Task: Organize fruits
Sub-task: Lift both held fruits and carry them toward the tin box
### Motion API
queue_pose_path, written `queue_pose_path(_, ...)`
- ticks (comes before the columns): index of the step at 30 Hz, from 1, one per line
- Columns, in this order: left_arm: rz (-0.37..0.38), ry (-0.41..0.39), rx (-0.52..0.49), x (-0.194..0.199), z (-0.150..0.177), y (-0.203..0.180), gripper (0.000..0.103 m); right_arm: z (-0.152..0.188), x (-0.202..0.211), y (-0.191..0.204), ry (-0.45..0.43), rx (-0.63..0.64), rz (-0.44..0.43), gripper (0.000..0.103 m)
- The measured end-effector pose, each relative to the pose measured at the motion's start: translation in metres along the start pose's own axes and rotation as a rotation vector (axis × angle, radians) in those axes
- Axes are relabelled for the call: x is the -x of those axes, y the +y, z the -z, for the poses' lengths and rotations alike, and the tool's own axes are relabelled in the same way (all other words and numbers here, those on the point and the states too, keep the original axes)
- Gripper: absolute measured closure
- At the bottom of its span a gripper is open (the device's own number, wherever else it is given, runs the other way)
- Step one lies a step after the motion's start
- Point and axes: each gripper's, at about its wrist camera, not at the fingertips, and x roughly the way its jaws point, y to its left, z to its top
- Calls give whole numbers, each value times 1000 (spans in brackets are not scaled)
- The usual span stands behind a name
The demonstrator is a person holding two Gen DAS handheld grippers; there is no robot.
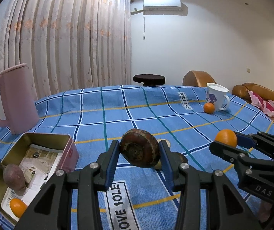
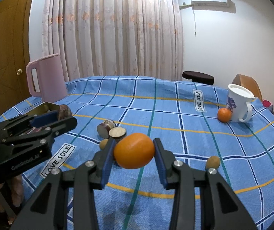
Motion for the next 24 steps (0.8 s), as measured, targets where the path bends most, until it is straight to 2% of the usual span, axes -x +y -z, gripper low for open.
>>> queue_pose_path(17,-37,-68,-10,13,1,-3,59,0,15,1,-79,5,14,61)
queue_pose_path(24,-50,-96,-22,19,1,-5,59,0,15,1,-82,6,13,61)
